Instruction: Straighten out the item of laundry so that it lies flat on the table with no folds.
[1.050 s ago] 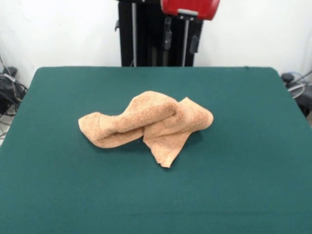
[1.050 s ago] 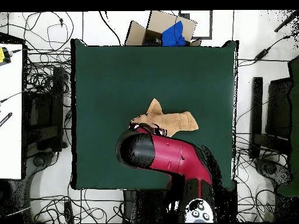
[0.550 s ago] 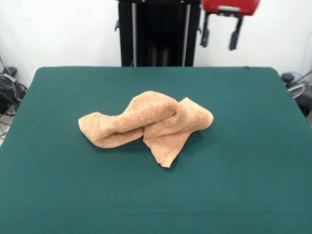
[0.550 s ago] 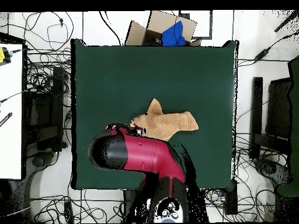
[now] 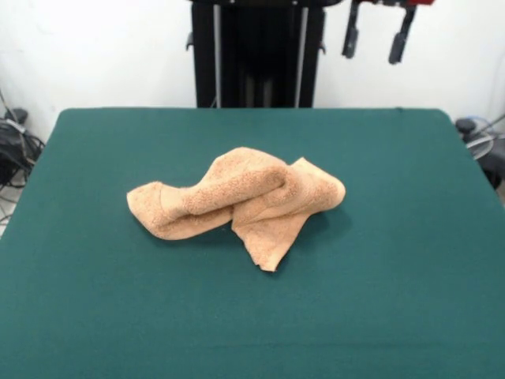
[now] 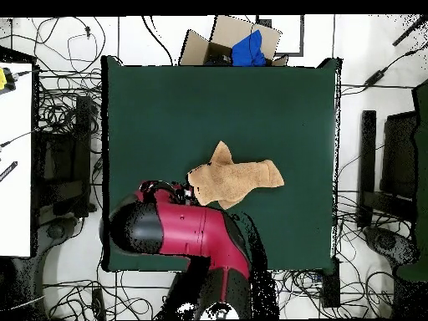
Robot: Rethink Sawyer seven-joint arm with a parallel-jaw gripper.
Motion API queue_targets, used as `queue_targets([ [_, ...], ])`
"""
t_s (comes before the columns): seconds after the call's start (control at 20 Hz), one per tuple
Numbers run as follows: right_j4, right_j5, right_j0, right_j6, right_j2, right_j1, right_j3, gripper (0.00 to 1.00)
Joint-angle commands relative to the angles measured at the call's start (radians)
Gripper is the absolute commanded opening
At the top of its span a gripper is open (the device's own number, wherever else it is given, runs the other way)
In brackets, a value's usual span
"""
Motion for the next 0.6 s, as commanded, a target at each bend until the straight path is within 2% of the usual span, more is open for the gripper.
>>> queue_targets([
  [0.05, 0.004, 0.001, -0.025, 0.228, -0.063, 0.027, 0.071, 1.00],
  [0.35, -0.024, -0.110, -0.008, 0.257, -0.105, 0.103, 0.083, 1.00],
  [0.6, -0.005, -0.166, -0.011, 0.258, -0.104, 0.129, 0.100, 1.00],
])
